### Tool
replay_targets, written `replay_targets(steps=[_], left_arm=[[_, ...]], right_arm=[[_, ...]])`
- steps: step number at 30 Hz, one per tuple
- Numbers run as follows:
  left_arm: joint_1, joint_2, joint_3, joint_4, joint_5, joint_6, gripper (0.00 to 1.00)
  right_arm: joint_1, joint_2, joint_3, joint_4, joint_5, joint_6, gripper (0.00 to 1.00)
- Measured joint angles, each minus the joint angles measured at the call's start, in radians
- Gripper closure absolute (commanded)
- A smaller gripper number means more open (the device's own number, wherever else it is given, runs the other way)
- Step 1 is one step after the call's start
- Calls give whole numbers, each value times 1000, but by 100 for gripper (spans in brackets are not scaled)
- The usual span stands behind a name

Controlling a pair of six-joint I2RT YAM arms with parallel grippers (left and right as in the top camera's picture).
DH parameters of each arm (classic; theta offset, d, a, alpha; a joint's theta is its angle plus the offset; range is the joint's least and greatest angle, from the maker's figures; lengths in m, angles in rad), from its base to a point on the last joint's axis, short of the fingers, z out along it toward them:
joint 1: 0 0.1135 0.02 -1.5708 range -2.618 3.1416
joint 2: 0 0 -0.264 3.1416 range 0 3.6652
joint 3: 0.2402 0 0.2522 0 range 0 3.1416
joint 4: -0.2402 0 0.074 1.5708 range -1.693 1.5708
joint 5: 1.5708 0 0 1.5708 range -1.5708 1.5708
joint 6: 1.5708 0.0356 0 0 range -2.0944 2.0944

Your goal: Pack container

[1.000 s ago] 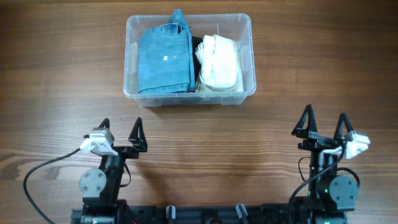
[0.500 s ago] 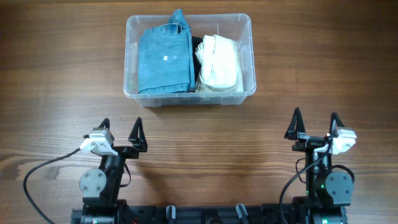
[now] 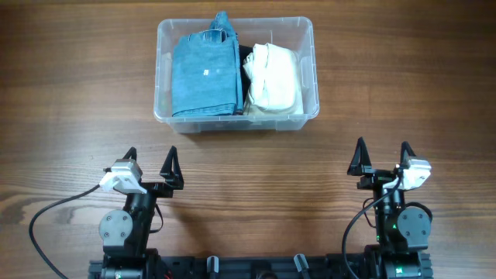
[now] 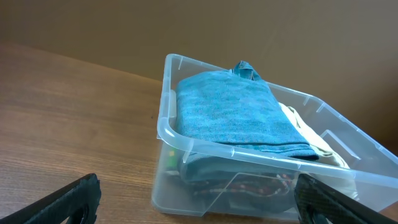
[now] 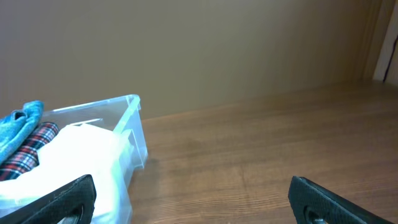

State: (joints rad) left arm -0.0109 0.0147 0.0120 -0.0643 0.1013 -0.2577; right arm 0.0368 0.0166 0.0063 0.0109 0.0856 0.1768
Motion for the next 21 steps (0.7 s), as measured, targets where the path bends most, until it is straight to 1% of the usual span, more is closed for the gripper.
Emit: replay_targets(steps=[21], left_arm=[[0, 0, 0, 0, 0, 0, 0]], right_arm=[[0, 29, 0, 1, 0, 0, 0]])
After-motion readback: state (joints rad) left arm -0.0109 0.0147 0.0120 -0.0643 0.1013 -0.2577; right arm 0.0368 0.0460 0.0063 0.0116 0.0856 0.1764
